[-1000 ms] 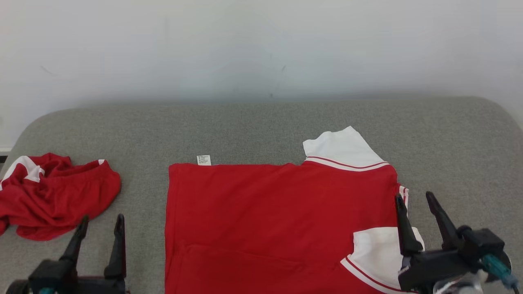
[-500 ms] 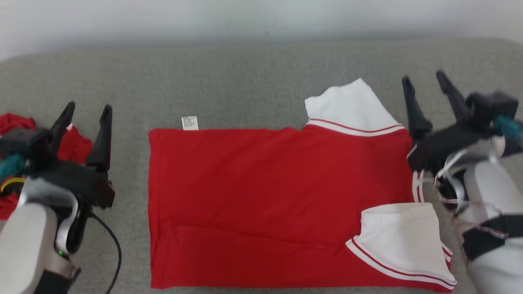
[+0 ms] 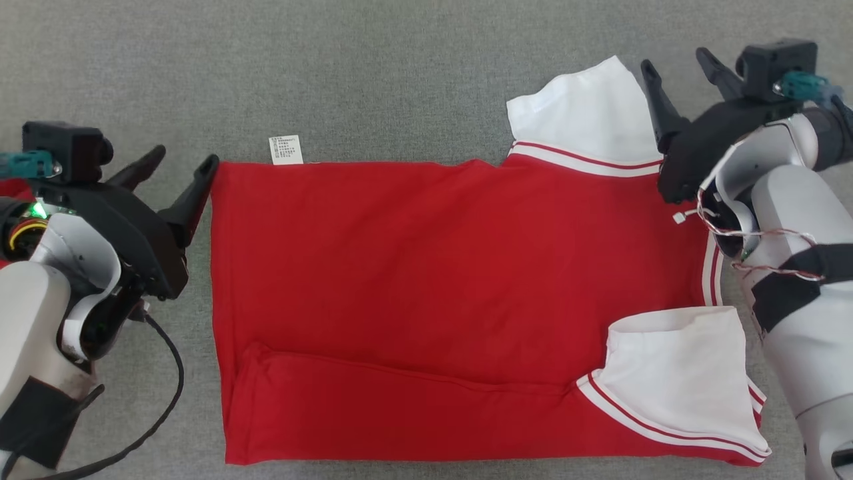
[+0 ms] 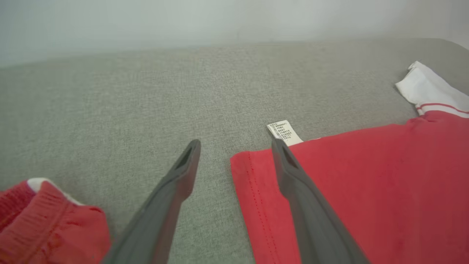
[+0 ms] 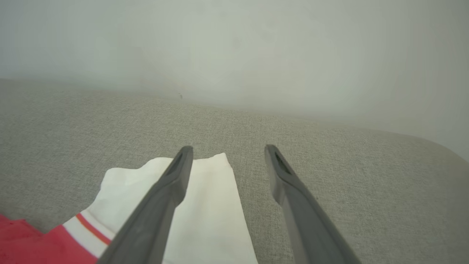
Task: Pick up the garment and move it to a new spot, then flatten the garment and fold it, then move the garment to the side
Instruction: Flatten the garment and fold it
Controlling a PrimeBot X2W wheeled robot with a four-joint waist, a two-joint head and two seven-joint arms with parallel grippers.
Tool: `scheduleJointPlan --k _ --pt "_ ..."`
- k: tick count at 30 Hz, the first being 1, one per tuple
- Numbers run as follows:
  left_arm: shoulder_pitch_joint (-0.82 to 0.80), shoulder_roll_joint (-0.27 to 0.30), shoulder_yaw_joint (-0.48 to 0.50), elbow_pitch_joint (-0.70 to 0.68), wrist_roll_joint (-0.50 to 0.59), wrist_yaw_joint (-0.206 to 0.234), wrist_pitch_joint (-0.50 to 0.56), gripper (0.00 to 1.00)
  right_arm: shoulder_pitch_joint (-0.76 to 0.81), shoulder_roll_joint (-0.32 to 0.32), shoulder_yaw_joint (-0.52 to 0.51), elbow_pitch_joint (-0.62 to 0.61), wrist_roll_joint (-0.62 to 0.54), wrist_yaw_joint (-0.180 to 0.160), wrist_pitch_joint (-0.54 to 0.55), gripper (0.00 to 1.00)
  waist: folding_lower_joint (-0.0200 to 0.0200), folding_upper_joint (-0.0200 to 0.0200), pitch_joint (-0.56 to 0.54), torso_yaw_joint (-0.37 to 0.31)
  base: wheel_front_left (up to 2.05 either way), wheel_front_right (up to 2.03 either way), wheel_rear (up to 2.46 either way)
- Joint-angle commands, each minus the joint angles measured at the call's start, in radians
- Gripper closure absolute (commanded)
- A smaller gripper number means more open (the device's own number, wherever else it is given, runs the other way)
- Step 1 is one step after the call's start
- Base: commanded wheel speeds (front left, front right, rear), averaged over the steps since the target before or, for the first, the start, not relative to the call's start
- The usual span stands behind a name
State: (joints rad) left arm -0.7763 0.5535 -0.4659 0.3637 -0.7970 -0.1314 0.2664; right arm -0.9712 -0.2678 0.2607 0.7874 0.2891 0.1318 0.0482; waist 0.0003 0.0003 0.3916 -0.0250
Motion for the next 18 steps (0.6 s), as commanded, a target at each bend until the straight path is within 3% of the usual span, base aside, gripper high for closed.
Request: scheduleJointPlan --k 1,8,18 --pt "-0.016 0.009 -0.008 0.002 -0.006 0.002 0.006 0.00 -0.014 -0.001 0.011 0.016 0.002 -0.003 0.008 0.00 -0.0003 -0.0003 0.006 0.001 0.00 0.00 0.00" --pt "-0.063 0.008 -0.083 0.039 -0.053 0.002 0.075 0.00 -0.116 0.005 0.085 0.124 0.021 -0.003 0.045 0.00 -0.0003 -0.0003 0.029 0.005 0.00 0.00 0.00" --pt "-0.116 -0.008 -0.145 0.105 -0.084 0.002 0.083 0.00 -0.211 0.017 0.144 0.240 0.037 -0.003 0.047 0.00 -0.0003 -0.0003 0.063 0.003 0.00 0.00 0.00"
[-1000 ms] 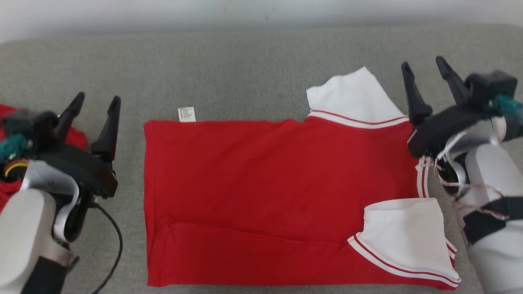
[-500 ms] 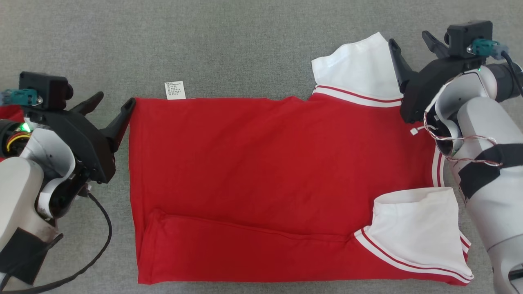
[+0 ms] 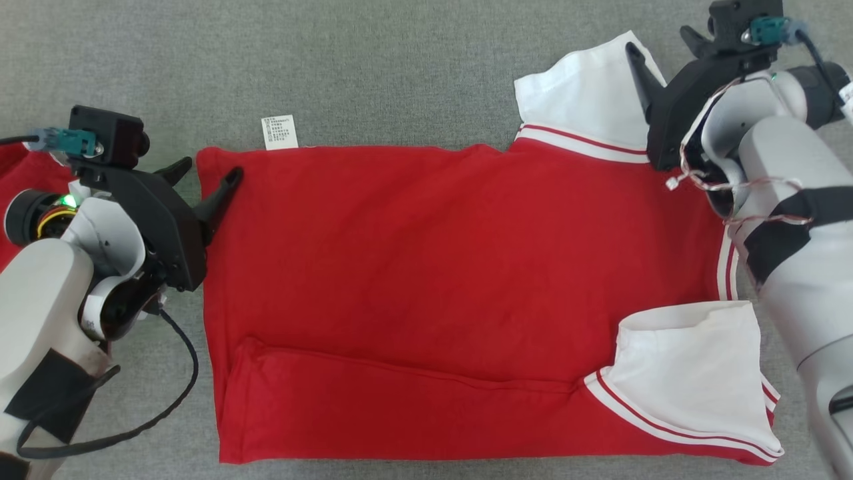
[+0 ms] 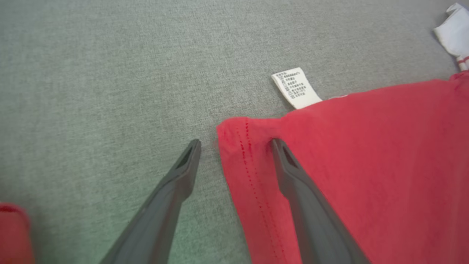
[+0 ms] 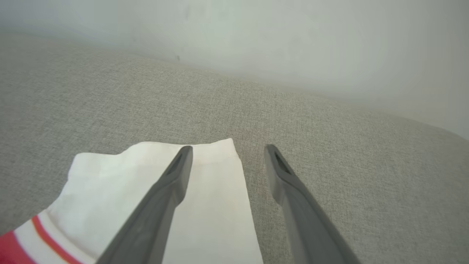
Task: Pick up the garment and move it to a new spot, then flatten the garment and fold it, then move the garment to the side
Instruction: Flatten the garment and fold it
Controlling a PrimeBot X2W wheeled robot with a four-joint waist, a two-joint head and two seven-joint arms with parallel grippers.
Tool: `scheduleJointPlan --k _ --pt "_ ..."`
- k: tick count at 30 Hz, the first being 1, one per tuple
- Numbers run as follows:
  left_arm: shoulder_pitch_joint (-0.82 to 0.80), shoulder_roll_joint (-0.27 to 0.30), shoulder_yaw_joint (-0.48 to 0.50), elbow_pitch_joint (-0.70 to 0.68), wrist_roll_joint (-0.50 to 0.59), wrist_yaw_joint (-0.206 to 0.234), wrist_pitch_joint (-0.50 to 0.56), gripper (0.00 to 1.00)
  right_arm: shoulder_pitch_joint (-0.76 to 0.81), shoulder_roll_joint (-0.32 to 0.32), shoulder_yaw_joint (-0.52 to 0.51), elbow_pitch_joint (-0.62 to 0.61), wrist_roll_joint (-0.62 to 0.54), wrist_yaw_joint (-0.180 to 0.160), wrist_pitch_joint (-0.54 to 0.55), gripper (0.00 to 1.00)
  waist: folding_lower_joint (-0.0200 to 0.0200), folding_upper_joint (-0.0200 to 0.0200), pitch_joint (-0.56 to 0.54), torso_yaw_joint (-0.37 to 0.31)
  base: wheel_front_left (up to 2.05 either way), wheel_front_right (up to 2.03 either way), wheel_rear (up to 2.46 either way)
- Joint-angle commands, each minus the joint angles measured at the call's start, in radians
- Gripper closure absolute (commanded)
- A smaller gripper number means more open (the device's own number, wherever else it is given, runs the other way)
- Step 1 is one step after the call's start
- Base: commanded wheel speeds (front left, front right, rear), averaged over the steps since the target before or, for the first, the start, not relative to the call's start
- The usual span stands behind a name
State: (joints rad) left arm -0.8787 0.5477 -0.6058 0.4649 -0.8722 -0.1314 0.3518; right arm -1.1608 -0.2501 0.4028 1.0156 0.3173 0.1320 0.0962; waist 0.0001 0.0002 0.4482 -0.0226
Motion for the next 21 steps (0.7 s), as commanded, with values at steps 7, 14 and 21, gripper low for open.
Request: scheduleJointPlan --k 7,14,21 --pt "-0.033 -0.017 -0.031 0.029 -0.037 0.002 0.013 0.00 -0.077 -0.008 0.008 0.092 0.012 -0.003 0.021 0.00 -0.0001 -0.0002 0.026 0.020 0.00 0.00 0.00" --pt "-0.057 -0.025 -0.052 0.040 -0.055 0.002 0.014 1.00 -0.130 0.001 0.002 0.170 0.017 -0.003 0.048 0.00 -0.0001 -0.0002 0.048 0.035 0.00 0.00 0.00" --pt "-0.070 -0.035 -0.066 -0.016 -0.044 0.002 -0.022 1.00 -0.170 -0.006 -0.006 0.229 0.007 -0.003 0.095 0.00 -0.0001 -0.0002 0.067 0.064 0.00 0.00 0.00"
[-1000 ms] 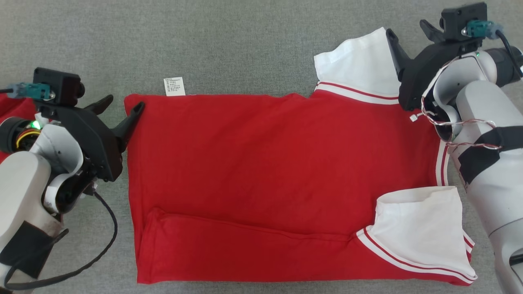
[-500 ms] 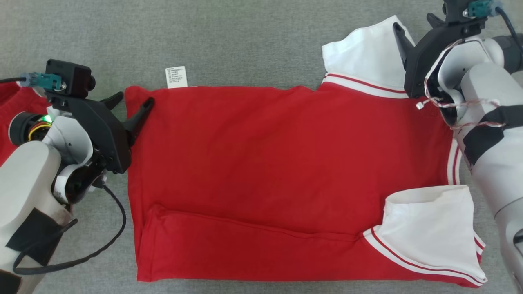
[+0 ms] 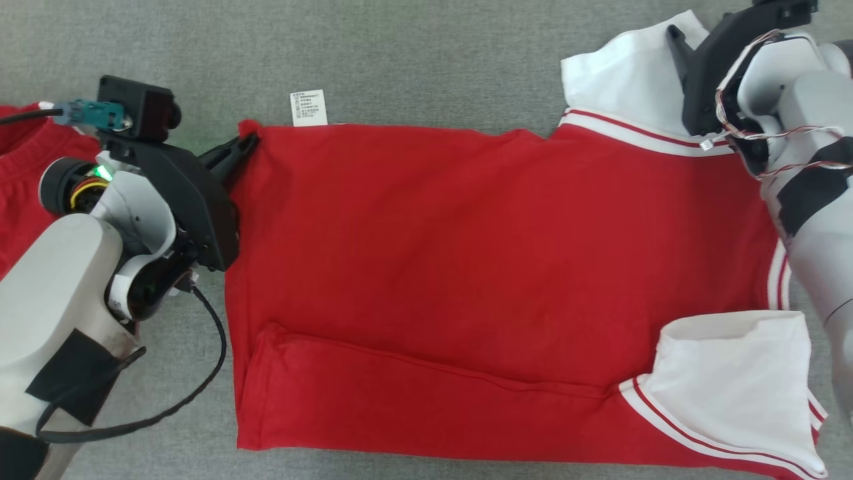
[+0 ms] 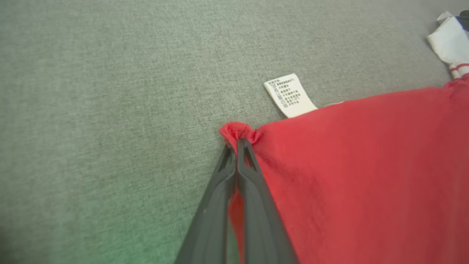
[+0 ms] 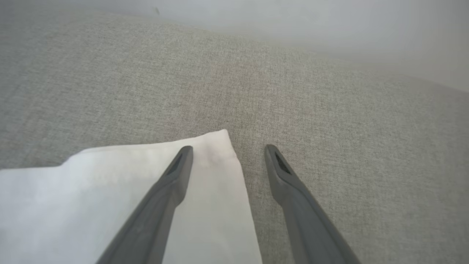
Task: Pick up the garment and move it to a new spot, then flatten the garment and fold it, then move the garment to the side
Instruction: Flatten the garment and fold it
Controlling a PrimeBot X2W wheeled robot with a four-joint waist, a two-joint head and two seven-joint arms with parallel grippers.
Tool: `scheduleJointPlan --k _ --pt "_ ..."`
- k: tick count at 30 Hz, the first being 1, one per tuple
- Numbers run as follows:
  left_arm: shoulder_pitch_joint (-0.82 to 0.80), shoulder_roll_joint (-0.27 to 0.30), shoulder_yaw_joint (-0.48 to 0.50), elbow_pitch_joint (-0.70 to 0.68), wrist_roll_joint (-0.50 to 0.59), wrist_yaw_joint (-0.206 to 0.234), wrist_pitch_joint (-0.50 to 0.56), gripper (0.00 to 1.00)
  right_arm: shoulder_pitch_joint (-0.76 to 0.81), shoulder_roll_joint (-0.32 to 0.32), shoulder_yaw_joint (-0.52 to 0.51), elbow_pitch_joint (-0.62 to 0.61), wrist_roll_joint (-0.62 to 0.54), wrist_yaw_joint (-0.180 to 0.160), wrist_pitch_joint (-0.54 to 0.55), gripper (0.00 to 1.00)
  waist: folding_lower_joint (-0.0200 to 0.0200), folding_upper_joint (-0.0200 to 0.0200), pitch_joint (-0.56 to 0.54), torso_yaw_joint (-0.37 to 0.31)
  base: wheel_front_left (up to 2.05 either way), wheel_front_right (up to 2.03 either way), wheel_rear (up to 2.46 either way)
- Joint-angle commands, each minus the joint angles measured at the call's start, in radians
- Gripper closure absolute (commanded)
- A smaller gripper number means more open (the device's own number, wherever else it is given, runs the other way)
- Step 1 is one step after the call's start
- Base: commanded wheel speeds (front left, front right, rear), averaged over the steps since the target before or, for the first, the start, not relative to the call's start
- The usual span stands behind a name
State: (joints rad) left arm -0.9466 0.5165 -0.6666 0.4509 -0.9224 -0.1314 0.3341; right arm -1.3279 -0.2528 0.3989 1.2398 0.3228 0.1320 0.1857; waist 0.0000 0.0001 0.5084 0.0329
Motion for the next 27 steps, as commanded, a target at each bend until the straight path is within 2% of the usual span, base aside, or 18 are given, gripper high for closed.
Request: scheduleJointPlan --k 1,5,7,8,12,15,19,27 --pt "-0.003 -0.004 -0.009 -0.013 0.010 0.002 -0.005 1.00 -0.008 -0.008 -0.014 0.014 0.010 -0.003 0.021 0.00 0.0000 -0.0001 0.011 0.014 0.00 0.00 0.00" --pt "-0.003 -0.006 -0.016 -0.049 0.014 0.002 -0.008 1.00 -0.022 -0.009 -0.033 0.034 0.003 -0.003 0.072 0.00 0.0000 -0.0001 0.022 0.028 0.00 0.00 0.00" --pt "-0.002 -0.004 -0.015 -0.057 0.014 0.005 -0.010 1.00 -0.025 -0.002 -0.046 0.041 0.012 -0.003 0.096 0.37 0.0000 -0.0001 0.025 0.030 0.00 0.00 0.00" --pt "-0.003 -0.002 -0.016 -0.061 0.017 0.007 -0.012 1.00 -0.026 0.001 -0.051 0.044 0.012 -0.003 0.110 1.00 0.0000 -0.0001 0.027 0.030 0.00 0.00 0.00" --pt "0.001 0.003 -0.007 -0.069 0.019 0.014 -0.030 1.00 -0.044 0.005 -0.064 0.047 0.009 -0.003 0.113 1.00 0.0000 -0.0001 0.024 0.023 0.00 0.00 0.00" --pt "0.018 0.006 0.003 -0.062 0.024 0.019 -0.067 1.00 -0.073 -0.015 -0.050 0.019 -0.032 -0.003 0.001 1.00 0.0000 -0.0001 -0.004 0.006 0.00 0.00 0.00" --pt "0.038 -0.007 0.003 -0.050 0.020 0.025 -0.096 1.00 -0.030 -0.012 -0.038 -0.014 -0.043 -0.003 -0.127 1.00 0.0000 -0.0001 -0.043 -0.003 0.00 0.00 0.00" --pt "0.115 0.006 0.012 -0.060 0.029 0.048 -0.168 1.00 0.131 -0.033 0.027 -0.145 0.029 -0.003 -0.290 1.00 0.0000 -0.0001 -0.096 -0.040 0.00 0.00 0.00"
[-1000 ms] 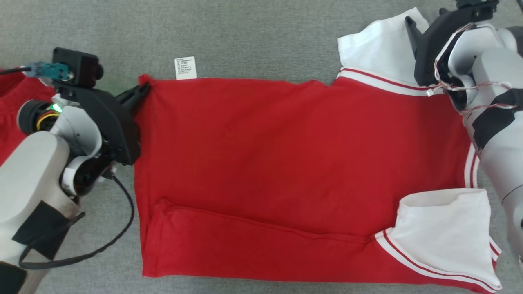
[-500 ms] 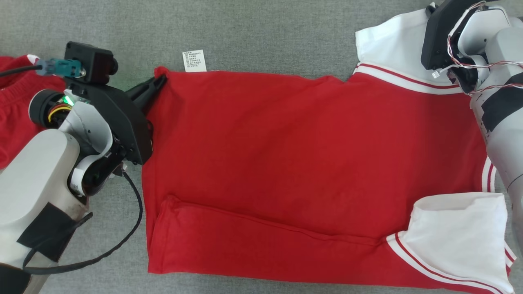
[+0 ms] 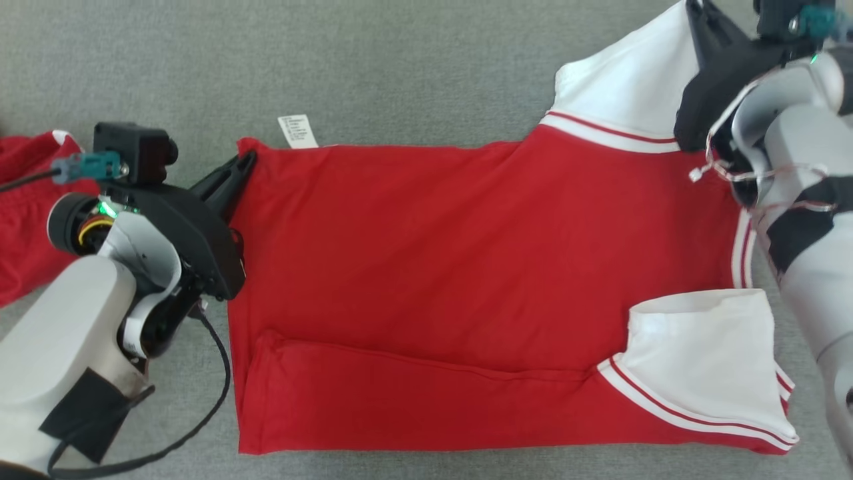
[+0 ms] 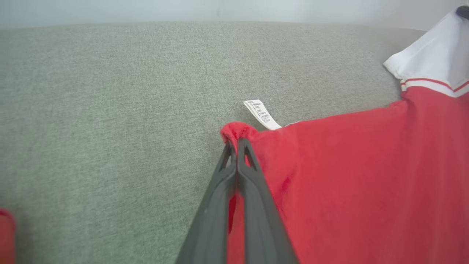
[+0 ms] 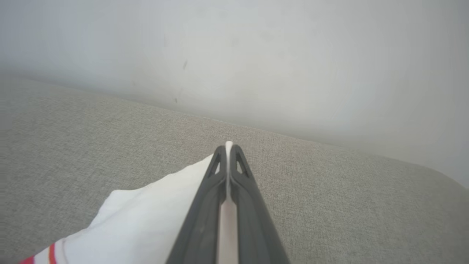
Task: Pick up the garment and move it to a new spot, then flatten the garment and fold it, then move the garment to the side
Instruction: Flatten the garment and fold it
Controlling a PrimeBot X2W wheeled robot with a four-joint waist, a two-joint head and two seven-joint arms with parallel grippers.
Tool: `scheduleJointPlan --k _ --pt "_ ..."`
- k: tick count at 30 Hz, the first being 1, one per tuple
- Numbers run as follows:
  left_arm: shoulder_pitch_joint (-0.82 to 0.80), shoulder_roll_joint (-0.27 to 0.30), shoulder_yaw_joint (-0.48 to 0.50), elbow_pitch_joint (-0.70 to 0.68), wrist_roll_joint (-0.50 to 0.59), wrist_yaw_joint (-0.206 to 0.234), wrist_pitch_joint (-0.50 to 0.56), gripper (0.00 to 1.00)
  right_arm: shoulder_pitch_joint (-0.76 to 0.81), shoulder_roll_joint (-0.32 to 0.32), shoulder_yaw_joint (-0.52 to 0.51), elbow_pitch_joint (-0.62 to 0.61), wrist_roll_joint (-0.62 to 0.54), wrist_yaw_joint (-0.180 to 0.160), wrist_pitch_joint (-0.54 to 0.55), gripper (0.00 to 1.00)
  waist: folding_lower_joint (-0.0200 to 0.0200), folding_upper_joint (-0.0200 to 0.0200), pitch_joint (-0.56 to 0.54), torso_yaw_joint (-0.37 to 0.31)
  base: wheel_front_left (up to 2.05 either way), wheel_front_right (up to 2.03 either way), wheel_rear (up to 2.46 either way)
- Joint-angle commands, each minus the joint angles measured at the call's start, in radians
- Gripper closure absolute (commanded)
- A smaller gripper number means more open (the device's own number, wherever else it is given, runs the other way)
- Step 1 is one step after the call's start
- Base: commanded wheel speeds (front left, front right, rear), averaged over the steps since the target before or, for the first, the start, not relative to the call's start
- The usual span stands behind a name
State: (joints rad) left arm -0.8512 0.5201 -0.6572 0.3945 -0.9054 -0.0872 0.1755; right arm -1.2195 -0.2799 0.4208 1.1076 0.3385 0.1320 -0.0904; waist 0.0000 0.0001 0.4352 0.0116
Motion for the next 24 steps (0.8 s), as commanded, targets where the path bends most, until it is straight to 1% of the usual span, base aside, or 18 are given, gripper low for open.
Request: scheduleJointPlan --k 1,2,5,8,12,15,18,20,24 --pt "0.031 0.002 0.006 -0.007 0.012 0.008 -0.024 1.00 0.045 -0.013 0.014 -0.038 0.022 -0.003 -0.034 1.00 0.0000 -0.0001 -0.031 -0.020 0.00 0.00 0.00" --pt "0.031 0.002 0.006 -0.007 0.012 0.008 -0.024 1.00 0.045 -0.013 0.014 -0.038 0.022 -0.003 -0.034 1.00 0.0000 -0.0001 -0.031 -0.020 0.00 0.00 0.00" --pt "0.071 -0.004 0.008 -0.019 0.013 0.023 -0.062 1.00 0.121 -0.030 0.038 -0.114 0.055 -0.003 -0.083 1.00 0.0000 -0.0001 -0.060 -0.024 0.00 0.00 0.00" --pt "0.120 0.002 0.010 -0.039 0.017 0.037 -0.101 1.00 0.209 -0.055 0.047 -0.208 0.086 -0.003 -0.114 1.00 0.0000 -0.0001 -0.088 -0.024 0.00 0.00 0.00" --pt "0.189 0.009 0.017 -0.076 0.024 0.065 -0.158 1.00 0.352 -0.092 0.022 -0.349 0.118 -0.003 -0.141 1.00 0.0000 -0.0001 -0.125 -0.024 0.00 0.00 0.00" --pt "0.245 0.013 0.017 -0.107 0.028 0.085 -0.200 1.00 0.470 -0.119 -0.031 -0.466 0.133 -0.003 -0.151 1.00 0.0000 -0.0001 -0.150 -0.025 0.00 0.00 0.00" --pt "0.298 0.009 0.026 -0.133 0.023 0.111 -0.241 1.00 0.607 -0.125 -0.092 -0.581 0.122 -0.003 -0.152 1.00 0.0000 -0.0001 -0.174 -0.026 0.00 0.00 0.00" --pt "0.332 0.004 0.030 -0.148 0.016 0.125 -0.265 1.00 0.697 -0.120 -0.135 -0.661 0.112 -0.003 -0.140 1.00 0.0000 -0.0001 -0.187 -0.026 0.00 0.00 0.00" --pt "0.387 0.002 0.032 -0.165 0.010 0.146 -0.296 1.00 0.870 -0.084 -0.230 -0.820 0.087 -0.003 -0.100 1.00 0.0000 -0.0001 -0.203 -0.026 0.00 0.00 0.00"
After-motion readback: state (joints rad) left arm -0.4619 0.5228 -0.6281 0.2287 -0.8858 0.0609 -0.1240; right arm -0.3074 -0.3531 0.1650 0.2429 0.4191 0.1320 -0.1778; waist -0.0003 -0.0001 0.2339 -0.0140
